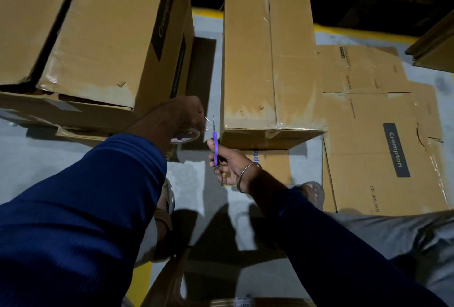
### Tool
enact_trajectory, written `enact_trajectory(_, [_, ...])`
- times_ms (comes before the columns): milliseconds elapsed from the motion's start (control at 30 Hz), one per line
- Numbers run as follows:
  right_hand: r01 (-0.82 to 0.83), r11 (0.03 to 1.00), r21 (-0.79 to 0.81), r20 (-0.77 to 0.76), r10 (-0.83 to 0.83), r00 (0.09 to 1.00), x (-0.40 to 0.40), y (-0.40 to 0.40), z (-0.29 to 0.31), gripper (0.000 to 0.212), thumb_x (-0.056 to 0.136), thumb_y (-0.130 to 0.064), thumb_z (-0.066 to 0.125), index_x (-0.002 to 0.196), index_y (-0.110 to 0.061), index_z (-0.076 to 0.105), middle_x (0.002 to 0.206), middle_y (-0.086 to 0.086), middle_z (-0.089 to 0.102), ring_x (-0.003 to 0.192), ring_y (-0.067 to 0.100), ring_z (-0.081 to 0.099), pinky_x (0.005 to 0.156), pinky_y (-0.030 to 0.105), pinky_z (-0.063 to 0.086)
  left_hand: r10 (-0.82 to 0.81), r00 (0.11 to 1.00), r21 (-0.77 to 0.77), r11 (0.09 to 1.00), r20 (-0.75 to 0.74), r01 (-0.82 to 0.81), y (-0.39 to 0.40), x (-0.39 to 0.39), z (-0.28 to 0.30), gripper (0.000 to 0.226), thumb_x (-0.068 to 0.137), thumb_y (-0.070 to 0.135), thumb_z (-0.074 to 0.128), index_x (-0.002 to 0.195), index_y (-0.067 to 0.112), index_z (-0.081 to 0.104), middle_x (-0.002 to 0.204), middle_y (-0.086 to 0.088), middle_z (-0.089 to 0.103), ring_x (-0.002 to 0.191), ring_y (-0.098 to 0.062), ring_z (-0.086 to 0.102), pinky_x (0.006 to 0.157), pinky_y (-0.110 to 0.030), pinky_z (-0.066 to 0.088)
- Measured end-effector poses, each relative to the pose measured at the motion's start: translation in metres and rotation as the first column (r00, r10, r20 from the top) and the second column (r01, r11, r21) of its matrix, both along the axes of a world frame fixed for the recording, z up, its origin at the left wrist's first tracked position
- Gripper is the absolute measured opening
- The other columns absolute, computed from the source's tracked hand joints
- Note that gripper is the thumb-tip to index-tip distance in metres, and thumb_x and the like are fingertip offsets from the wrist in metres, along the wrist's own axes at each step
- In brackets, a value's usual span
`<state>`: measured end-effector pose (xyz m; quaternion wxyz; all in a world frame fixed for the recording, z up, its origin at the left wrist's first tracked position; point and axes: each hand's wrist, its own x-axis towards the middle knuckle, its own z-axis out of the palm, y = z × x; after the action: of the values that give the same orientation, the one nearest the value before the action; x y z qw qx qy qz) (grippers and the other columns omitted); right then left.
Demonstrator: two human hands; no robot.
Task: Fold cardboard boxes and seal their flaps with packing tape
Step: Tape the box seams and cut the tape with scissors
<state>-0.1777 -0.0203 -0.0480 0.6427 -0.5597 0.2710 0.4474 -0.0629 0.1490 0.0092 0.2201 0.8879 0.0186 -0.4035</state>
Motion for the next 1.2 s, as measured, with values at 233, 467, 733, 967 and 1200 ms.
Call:
enact_trajectory(233, [-0.034,0.997,-0.064,-0.004,0.034,0.999,0.002,0.005,-0.002,0.042,0.080,-0.060,0.080,0.084,-0.019,0.069,0.077,-0.001,0.065,0.056,0.009,0.049,0.054,0.021,0.044,0.012,1.000,0.020,1.000,-0.006,-0.012,-0.003,-0.004,0.006,0.011,0.088,0.017,0.078,0.093,0.010,0.071,0.103,-0.015,0.070,0.098,-0.031,0.068,0.083,-0.043,0.058])
enact_trajectory(467, [-0.316,0.821,-0.475,0.219,0.458,0.861,-0.021,-0.027,-0.009,0.046,0.073,-0.049,0.089,0.062,-0.008,0.071,0.053,0.001,0.053,0.054,0.014,0.046,0.056,0.027,0.034,-0.009,1.000,0.086,0.996,0.000,0.009,-0.013,0.001,0.055,0.031,0.094,0.024,0.075,0.116,0.003,0.072,0.118,-0.019,0.069,0.111,-0.034,0.066,0.103,-0.050,0.054])
enact_trajectory(733, [0.089,0.698,-0.711,0.516,0.431,0.740,0.035,-0.088,0.070,0.028,0.074,-0.023,0.087,0.060,-0.019,0.064,0.065,-0.002,0.063,0.063,0.015,0.058,0.058,0.026,0.037,0.107,0.973,-0.201,0.977,0.205,-0.065,-0.018,-0.015,0.149,0.014,0.095,0.015,0.072,0.102,0.004,0.078,0.093,-0.010,0.071,0.083,-0.024,0.064,0.070,-0.029,0.048])
enact_trajectory(967, [0.027,0.402,-0.915,0.290,0.612,0.736,0.109,-0.103,0.086,0.021,0.085,-0.032,0.077,0.090,-0.012,0.070,0.092,0.013,0.070,0.079,0.033,0.066,0.065,0.031,0.045,0.054,0.984,-0.188,0.982,0.169,-0.022,-0.002,-0.049,0.176,0.009,0.096,0.017,0.070,0.089,0.020,0.076,0.098,-0.003,0.071,0.093,-0.023,0.065,0.079,-0.033,0.049])
enact_trajectory(1200, [-0.017,0.195,-0.981,0.138,0.750,0.646,0.152,-0.075,0.076,0.032,0.087,-0.029,0.079,0.108,-0.008,0.066,0.107,0.018,0.069,0.093,0.038,0.067,0.073,0.037,0.053,-0.065,0.990,-0.037,0.997,0.127,0.070,0.008,-0.027,0.176,0.017,0.094,0.018,0.072,0.080,0.025,0.069,0.094,0.001,0.067,0.084,-0.014,0.057,0.070,-0.033,0.041])
